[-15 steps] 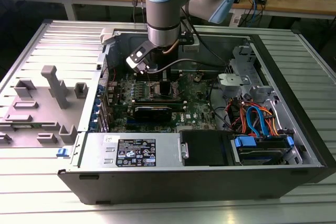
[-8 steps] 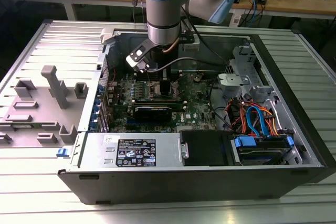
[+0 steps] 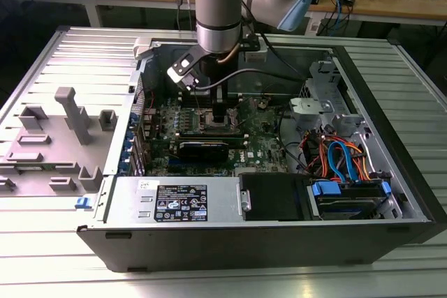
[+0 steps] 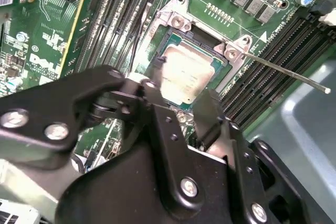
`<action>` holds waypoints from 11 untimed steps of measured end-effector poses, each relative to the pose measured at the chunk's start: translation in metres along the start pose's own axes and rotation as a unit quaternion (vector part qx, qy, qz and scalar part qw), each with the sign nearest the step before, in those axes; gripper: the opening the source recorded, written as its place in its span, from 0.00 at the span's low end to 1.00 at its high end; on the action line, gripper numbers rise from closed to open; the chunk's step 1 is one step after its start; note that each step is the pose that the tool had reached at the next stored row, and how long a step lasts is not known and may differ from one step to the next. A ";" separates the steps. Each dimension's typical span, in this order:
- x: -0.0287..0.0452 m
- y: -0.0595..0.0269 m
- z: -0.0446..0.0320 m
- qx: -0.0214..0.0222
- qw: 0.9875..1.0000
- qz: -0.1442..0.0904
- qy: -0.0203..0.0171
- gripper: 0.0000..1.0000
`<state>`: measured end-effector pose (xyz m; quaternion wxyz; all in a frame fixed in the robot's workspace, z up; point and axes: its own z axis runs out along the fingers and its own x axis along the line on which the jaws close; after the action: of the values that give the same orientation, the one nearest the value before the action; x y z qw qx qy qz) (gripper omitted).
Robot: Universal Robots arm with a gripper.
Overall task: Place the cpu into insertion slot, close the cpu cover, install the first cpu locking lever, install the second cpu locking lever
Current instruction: 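Place the cpu into insertion slot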
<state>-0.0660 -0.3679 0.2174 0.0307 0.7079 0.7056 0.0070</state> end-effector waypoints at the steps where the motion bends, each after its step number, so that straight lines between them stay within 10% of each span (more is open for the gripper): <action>1: 0.0000 0.0001 -0.0006 0.000 1.000 0.000 0.000 0.41; 7: -0.0001 0.0004 -0.0010 0.001 1.000 0.000 0.000 0.11; 11: -0.0001 0.0005 -0.0009 0.001 1.000 0.000 0.000 0.11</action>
<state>-0.0656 -0.3679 0.2183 0.0298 0.7079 0.7057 0.0062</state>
